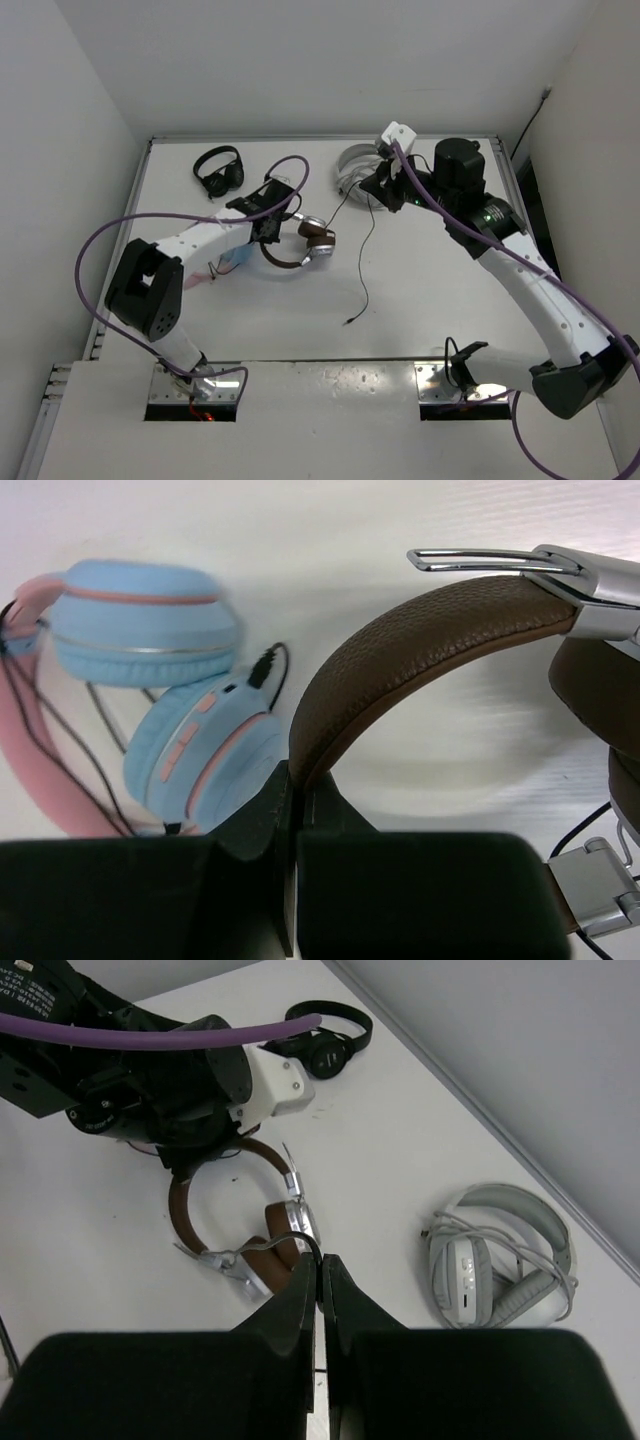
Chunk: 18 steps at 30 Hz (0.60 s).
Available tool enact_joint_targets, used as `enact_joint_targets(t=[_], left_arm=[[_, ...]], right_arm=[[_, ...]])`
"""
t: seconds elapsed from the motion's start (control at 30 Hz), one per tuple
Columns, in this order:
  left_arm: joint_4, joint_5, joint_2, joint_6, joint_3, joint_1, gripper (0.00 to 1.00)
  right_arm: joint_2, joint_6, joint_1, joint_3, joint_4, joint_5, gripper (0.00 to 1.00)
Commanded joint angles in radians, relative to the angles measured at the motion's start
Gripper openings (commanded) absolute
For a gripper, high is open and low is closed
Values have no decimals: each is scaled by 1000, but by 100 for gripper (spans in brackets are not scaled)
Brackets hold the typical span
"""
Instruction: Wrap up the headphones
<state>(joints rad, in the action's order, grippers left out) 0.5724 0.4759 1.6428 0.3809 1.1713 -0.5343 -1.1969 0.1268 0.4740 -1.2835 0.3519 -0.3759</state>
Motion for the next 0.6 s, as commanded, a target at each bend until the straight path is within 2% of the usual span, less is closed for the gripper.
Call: enact_joint_targets(t=[0.0, 0.03, 0.07, 0.17, 0.3, 0.4, 0.57], left_arm=[[-66, -137, -75, -118, -19, 11, 0], [-101, -187, -99, -185, -34, 20, 0], [-121, -298, -128, -221, -70, 20, 0], [-196, -434, -242, -298, -131, 20, 0], [-217, -535, -297, -341, -169, 20, 0], [-270, -632, -366, -392, -235, 30, 0], [-310, -683, -429, -476, -274, 16, 0]], right_arm=[[25, -21, -3, -22, -109, -1, 0], [25, -21, -12, -13, -110, -18, 0], [25, -21, -12, -13, -110, -29, 0], [4, -33, -23, -4, -110, -79, 0], [-38, -85, -58, 6, -120, -155, 0], [-96, -134, -127, -11, -133, -320, 0], [-236, -173, -244, -100, -44, -614, 0]])
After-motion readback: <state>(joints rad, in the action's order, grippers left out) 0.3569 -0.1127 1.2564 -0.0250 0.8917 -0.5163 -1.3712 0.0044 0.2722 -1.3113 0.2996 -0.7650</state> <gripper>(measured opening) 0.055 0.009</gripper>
